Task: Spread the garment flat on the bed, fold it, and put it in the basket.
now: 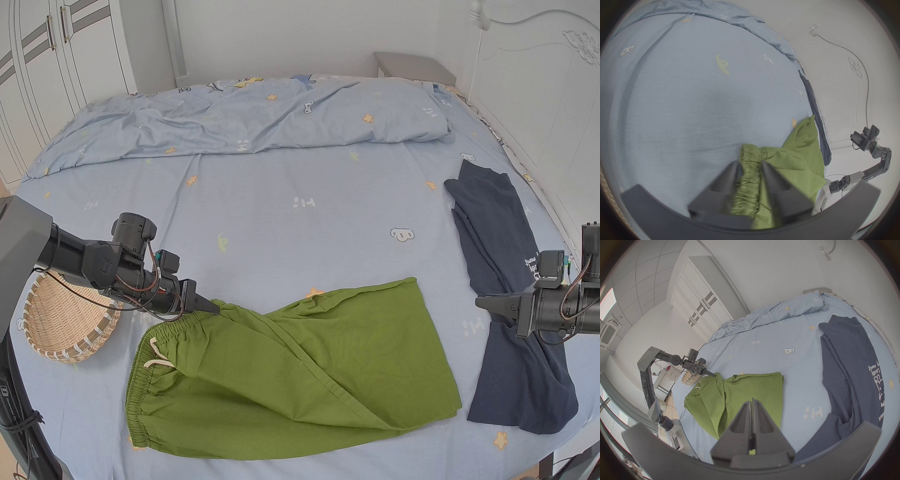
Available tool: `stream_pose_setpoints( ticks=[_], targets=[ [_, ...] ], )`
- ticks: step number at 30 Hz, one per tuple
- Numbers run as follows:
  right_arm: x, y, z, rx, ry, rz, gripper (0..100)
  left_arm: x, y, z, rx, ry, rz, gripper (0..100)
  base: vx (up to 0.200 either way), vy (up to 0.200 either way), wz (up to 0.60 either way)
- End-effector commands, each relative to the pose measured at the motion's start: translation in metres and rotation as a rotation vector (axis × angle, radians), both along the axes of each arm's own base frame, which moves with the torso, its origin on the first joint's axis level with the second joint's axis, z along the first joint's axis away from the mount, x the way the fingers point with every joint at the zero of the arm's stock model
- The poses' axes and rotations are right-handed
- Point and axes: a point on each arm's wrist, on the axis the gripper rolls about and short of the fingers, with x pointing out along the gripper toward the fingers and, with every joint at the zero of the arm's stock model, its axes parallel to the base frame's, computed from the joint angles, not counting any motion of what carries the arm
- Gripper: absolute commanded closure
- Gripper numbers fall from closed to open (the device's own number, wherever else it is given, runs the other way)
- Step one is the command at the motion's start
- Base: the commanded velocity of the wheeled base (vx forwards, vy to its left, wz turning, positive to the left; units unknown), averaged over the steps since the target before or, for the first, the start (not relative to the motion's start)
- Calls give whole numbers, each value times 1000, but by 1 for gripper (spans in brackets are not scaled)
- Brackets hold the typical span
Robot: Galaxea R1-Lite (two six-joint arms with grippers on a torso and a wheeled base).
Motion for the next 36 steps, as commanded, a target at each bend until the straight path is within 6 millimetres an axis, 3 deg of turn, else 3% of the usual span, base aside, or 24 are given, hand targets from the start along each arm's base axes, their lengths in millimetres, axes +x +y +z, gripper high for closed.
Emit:
stream_pose_setpoints(
  ticks=[1, 8, 13, 26, 36],
  targets=[
    [0, 0, 0, 0, 2, 1, 100, 0, 0, 1, 0, -2, 0, 100, 0, 0, 0],
    [0, 0, 0, 0, 2, 3, 100, -1, 3, 5, -2, -13, 7, 100, 0, 0, 0],
    [0, 0, 0, 0, 1, 0, 100, -8, 6, 29, -20, -69, 27, 100, 0, 0, 0],
    [8, 0, -8, -5, 38, -6, 100, -7, 50, 64, -94, -172, 206, 100, 0, 0, 0],
    [33, 1, -44, -23, 170, -12, 100, -8, 47, 61, -90, -164, 197, 100, 0, 0, 0]
  ],
)
